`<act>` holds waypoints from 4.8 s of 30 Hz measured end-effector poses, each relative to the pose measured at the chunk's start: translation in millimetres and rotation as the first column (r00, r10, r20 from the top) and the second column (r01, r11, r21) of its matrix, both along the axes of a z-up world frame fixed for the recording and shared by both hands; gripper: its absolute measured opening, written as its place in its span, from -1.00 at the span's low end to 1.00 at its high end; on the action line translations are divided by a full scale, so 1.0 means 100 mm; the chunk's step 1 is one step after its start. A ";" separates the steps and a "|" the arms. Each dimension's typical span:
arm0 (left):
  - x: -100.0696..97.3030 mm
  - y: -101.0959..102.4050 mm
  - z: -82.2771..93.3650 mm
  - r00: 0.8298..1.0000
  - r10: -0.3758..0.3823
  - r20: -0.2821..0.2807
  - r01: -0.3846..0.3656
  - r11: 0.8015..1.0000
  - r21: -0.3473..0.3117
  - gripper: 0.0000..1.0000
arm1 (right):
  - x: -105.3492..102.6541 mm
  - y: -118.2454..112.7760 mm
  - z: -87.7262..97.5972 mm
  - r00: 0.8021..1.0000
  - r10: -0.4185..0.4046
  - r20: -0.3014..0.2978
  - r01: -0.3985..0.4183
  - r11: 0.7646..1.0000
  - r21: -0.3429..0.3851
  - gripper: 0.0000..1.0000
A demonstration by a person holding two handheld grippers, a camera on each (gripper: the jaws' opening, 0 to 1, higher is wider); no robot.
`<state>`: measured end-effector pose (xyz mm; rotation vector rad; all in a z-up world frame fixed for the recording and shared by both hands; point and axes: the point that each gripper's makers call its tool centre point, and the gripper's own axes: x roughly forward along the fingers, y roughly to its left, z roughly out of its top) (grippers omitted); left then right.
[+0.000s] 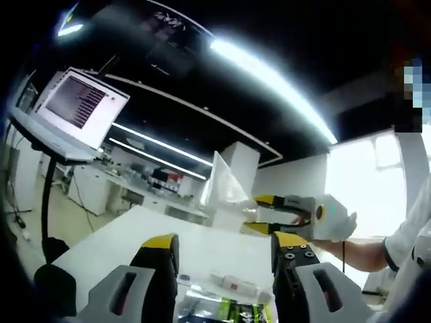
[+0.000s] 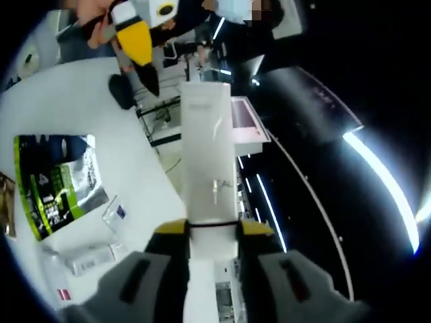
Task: Arrange the skincare products in the storage area until every visible bottle or jar stands upright without overlapping.
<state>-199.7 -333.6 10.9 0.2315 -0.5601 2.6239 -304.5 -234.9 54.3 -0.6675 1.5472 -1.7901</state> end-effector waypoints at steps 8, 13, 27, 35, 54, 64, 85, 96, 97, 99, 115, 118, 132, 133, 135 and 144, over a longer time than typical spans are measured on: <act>0.08 0.02 0.15 0.997 -0.025 -0.071 0.028 0.999 0.043 0.02 | 0.18 -0.08 0.00 0.999 0.031 0.025 -0.031 0.999 -0.023 -0.50; 0.13 0.00 0.25 0.993 -0.015 -0.116 0.020 0.999 0.046 -0.11 | 0.26 -0.11 -0.04 0.998 0.045 0.044 -0.044 0.999 -0.025 -0.50; 0.18 -0.02 0.36 0.984 -0.026 -0.175 0.046 0.993 0.107 -0.38 | 0.52 -0.24 -0.09 0.991 0.091 0.098 -0.086 0.995 -0.051 -0.50; 0.27 -0.15 0.48 0.973 0.031 -0.230 0.001 0.990 0.138 -0.54 | 0.64 -0.31 -0.19 0.980 0.111 0.165 -0.096 0.991 -0.095 -0.50; 0.31 -0.16 0.49 0.971 -0.024 -0.237 0.070 0.980 0.188 -0.76 | 0.77 -0.39 -0.32 0.961 0.139 0.239 -0.110 0.985 -0.131 -0.50; 0.34 -0.02 0.40 0.978 -0.107 -0.181 0.141 0.973 0.185 -0.78 | 0.79 -0.33 -0.39 0.966 0.136 0.220 -0.115 0.988 -0.104 -0.50; 0.27 0.15 0.25 0.990 -0.109 -0.090 0.127 0.964 0.235 -0.90 | 0.73 -0.21 -0.59 0.953 0.137 0.269 -0.108 0.987 -0.120 -0.47; 0.19 0.27 0.23 0.989 -0.134 -0.069 0.146 0.962 0.232 -0.89 | 0.70 -0.05 -0.61 0.952 0.167 0.255 -0.129 0.978 -0.161 -0.46; 0.19 0.28 0.24 0.988 -0.138 -0.070 0.151 0.961 0.233 -0.89 | 0.70 -0.04 -0.60 0.953 0.168 0.251 -0.129 0.978 -0.163 -0.46; 0.18 0.31 0.25 0.987 -0.143 -0.071 0.156 0.961 0.228 -0.89 | 0.70 -0.03 -0.58 0.956 0.164 0.242 -0.126 0.978 -0.166 -0.46; -0.04 0.62 0.33 0.976 -0.213 -0.048 0.218 0.955 0.202 -0.89 | 0.60 0.09 -0.54 0.958 0.111 0.266 -0.056 0.977 -0.205 -0.46; -0.07 0.69 0.34 0.973 -0.228 -0.038 0.231 0.953 0.197 -0.89 | 0.61 0.45 -0.60 0.955 0.109 0.275 -0.047 0.974 -0.221 -0.47; -0.25 1.07 0.35 0.958 -0.285 0.004 0.283 0.951 0.127 -0.90 | 0.56 0.85 -0.69 0.931 0.077 0.356 0.031 0.957 -0.288 -0.49; -0.26 1.09 0.35 0.958 -0.287 0.006 0.284 0.951 0.122 -0.90 | 0.54 0.89 -0.71 0.927 0.073 0.367 0.040 0.956 -0.291 -0.49; -0.29 1.15 0.33 0.956 -0.293 0.014 0.289 0.950 0.117 -0.90 | 0.54 0.95 -0.75 0.918 0.073 0.391 0.054 0.951 -0.303 -0.49; -0.45 1.31 0.34 0.947 -0.319 0.028 0.314 0.944 0.102 -0.90 | 0.58 1.13 -0.88 0.849 0.121 0.514 0.089 0.927 -0.365 -0.42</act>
